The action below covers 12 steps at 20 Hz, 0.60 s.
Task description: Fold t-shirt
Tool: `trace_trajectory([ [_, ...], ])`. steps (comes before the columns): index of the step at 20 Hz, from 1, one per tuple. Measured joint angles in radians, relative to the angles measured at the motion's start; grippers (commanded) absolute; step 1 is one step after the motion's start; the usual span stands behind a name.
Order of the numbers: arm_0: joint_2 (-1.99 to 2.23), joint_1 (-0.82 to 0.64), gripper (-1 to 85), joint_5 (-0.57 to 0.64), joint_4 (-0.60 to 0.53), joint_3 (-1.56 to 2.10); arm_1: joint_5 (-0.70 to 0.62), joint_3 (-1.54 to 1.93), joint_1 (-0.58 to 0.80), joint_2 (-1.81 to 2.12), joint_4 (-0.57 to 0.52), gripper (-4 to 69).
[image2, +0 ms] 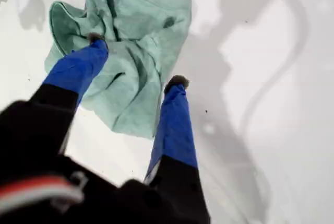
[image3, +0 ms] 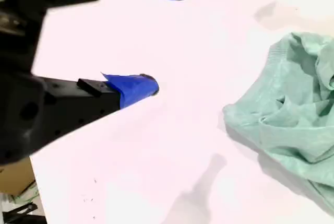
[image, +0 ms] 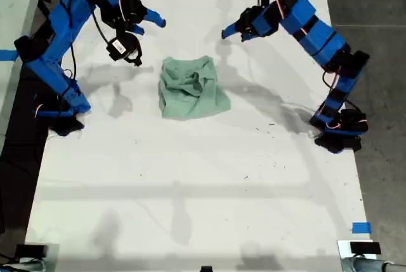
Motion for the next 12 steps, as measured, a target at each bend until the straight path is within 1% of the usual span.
trace_trajectory([
  [1,0.064,0.000,28.0,0.002,0.000,0.063,-0.002,0.078,0.009,0.080,0.008,22.8],
  [2,0.137,0.003,24.7,0.002,-0.015,0.147,-0.002,0.169,0.012,0.167,0.009,22.2],
  [3,0.224,0.005,19.4,0.002,-0.055,0.245,-0.002,0.265,0.012,0.262,0.009,21.8],
  [4,0.328,0.017,13.6,-0.003,-0.103,0.365,0.006,0.373,0.011,0.365,0.009,19.2],
  [5,0.443,0.037,9.6,-0.015,-0.144,0.492,0.020,0.480,0.008,0.465,0.009,17.4],
  [6,0.558,0.064,7.1,-0.037,-0.183,0.620,0.041,0.589,0.000,0.568,0.009,14.0],
  [8,0.775,0.150,2.1,-0.095,-0.255,0.871,0.089,0.808,-0.058,0.775,0.009,1.7],
  [9,0.862,0.202,1.5,-0.137,-0.291,0.988,0.127,0.907,-0.101,0.865,0.009,-0.8],
  [10,0.934,0.259,1.4,-0.173,-0.345,1.104,0.170,1.011,-0.149,0.951,0.008,-0.9],
  [12,1.026,0.379,0.6,-0.264,-0.472,1.336,0.278,1.227,-0.230,1.104,-0.037,-0.8],
])
